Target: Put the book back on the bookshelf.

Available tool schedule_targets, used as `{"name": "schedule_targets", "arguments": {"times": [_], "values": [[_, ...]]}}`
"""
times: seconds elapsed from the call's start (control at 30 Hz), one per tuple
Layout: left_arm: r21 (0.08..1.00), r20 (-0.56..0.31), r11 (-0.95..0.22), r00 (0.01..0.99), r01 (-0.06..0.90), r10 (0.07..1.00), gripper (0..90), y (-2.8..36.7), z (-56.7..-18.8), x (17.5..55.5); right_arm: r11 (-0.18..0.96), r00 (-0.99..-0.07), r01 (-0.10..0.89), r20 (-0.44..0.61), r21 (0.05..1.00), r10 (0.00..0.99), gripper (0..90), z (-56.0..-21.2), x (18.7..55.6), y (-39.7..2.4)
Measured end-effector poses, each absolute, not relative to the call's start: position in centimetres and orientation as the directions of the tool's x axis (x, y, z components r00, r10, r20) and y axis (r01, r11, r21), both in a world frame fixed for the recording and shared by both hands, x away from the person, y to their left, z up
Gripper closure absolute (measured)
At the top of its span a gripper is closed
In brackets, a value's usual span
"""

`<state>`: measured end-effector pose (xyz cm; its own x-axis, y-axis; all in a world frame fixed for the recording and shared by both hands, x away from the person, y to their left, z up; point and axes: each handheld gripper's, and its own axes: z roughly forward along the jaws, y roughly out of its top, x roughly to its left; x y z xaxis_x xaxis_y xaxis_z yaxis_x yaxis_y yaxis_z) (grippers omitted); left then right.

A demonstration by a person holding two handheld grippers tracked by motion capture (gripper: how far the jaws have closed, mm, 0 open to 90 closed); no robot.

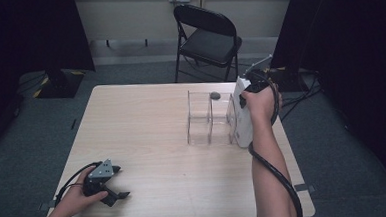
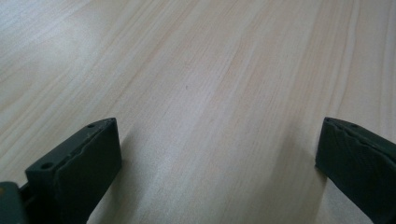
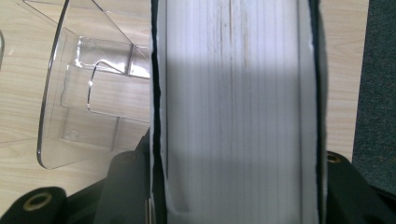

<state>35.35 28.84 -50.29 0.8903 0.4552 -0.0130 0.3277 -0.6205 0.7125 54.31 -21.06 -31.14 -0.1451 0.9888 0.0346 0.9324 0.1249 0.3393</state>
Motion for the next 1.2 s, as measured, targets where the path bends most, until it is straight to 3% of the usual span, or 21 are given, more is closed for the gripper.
{"name": "schedule_targets", "arguments": {"times": [0.63,1.2], "values": [[0.712,-0.013,-0.621,0.890,0.328,0.455,0.0,28.8,-50.3,35.4,0.132,-0.164,0.920,0.054,0.370,0.985,35.1,-30.9,53.5,-21.4],[0.713,-0.013,-0.620,0.890,0.328,0.456,0.0,28.8,-50.3,35.4,0.147,-0.186,0.907,0.062,0.394,0.981,29.3,-30.8,52.2,-22.1]]}}
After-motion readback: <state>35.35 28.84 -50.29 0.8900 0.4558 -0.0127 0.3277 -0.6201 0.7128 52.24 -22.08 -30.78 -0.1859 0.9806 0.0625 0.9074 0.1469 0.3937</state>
